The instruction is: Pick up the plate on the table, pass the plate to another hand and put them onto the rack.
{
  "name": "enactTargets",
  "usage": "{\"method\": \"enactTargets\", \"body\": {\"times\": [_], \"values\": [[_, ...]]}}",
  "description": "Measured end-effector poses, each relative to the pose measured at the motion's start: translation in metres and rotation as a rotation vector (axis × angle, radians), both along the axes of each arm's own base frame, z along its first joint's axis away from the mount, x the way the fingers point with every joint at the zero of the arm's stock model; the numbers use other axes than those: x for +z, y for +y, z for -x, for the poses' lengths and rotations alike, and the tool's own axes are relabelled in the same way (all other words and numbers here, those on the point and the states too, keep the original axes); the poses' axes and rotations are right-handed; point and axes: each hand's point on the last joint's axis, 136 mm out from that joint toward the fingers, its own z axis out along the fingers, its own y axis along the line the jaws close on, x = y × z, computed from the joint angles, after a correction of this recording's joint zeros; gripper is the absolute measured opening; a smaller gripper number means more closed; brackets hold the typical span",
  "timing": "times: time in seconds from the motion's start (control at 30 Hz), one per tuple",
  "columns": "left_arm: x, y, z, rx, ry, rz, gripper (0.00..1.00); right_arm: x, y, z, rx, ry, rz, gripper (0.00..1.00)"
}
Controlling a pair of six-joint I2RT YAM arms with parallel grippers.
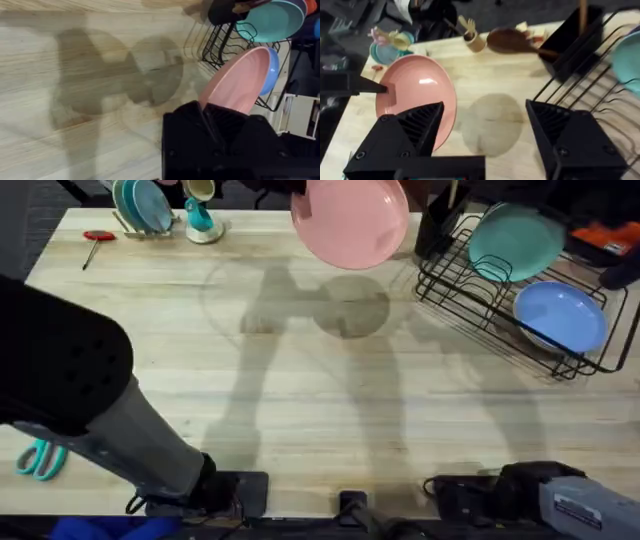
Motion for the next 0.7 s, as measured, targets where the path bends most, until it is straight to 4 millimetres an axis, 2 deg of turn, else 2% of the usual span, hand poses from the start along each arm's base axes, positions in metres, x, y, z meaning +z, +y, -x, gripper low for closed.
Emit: {"method": "enactTargets", "body": {"times": [0.17, 0.33, 0.7], "values": [[0.0, -0.002, 0.002, -0.007, 0.01, 0.012, 0.042, -0.02, 0.023, -0.006, 0.054, 0.067, -0.02, 0.995], [0.001, -0.003, 0.003, -0.01, 0.011, 0.016, 0.042, -0.032, 0.046, -0.007, 0.116, 0.098, -0.026, 0.995], [0.001, -0.003, 0.003, -0.01, 0.011, 0.016, 0.042, -0.063, 0.084, -0.013, 0.205, 0.172, -0.015, 0.984]]}}
